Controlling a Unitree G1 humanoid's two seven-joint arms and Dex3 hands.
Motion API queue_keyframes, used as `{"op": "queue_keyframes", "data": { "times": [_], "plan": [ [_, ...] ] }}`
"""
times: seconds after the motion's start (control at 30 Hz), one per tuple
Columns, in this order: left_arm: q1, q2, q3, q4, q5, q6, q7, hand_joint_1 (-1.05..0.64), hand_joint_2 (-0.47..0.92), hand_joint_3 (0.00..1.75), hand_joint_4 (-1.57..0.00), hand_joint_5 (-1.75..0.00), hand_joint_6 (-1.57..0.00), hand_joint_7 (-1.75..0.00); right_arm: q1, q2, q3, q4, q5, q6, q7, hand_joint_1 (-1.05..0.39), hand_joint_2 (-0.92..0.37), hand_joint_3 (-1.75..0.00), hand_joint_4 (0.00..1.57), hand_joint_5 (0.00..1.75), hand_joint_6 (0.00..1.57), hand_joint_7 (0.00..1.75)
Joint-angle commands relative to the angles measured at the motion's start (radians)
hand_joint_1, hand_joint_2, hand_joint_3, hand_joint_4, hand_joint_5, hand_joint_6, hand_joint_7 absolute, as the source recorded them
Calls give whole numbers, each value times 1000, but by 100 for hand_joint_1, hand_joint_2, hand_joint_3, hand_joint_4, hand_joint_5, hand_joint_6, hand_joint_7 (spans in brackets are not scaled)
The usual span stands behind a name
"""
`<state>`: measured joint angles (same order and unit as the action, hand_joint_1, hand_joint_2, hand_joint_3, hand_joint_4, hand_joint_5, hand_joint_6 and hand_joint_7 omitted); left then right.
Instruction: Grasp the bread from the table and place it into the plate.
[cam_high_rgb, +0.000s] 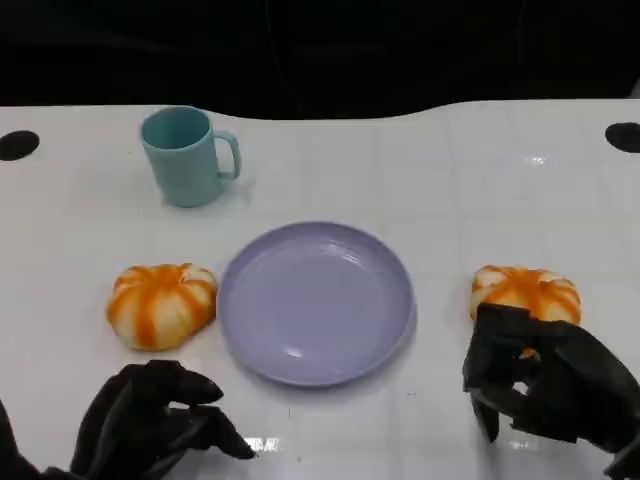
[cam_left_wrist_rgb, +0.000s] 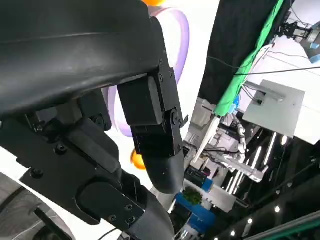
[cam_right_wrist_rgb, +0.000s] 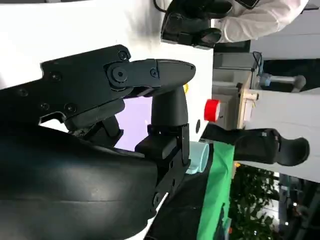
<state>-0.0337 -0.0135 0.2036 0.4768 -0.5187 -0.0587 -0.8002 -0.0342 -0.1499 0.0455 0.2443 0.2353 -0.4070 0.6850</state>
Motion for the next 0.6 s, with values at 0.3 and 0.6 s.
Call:
{"op": "queue_keyframes", "data": {
  "times": [0.3, 0.6],
  "plan": [
    [-6, 10, 9, 6, -2, 4, 5, -96, 62, 0, -157, -44, -157, -19, -60, -21, -40, 53, 1, -134, -8, -47, -92, -24, 45, 141, 44, 103],
    [-4, 9, 5, 7, 10, -14, 5, -96, 64, 1, -157, -43, -157, -18, -100, -59, -64, 96, -183, -291, -153, -49, -92, -18, 38, 84, 45, 47]
  ]
}}
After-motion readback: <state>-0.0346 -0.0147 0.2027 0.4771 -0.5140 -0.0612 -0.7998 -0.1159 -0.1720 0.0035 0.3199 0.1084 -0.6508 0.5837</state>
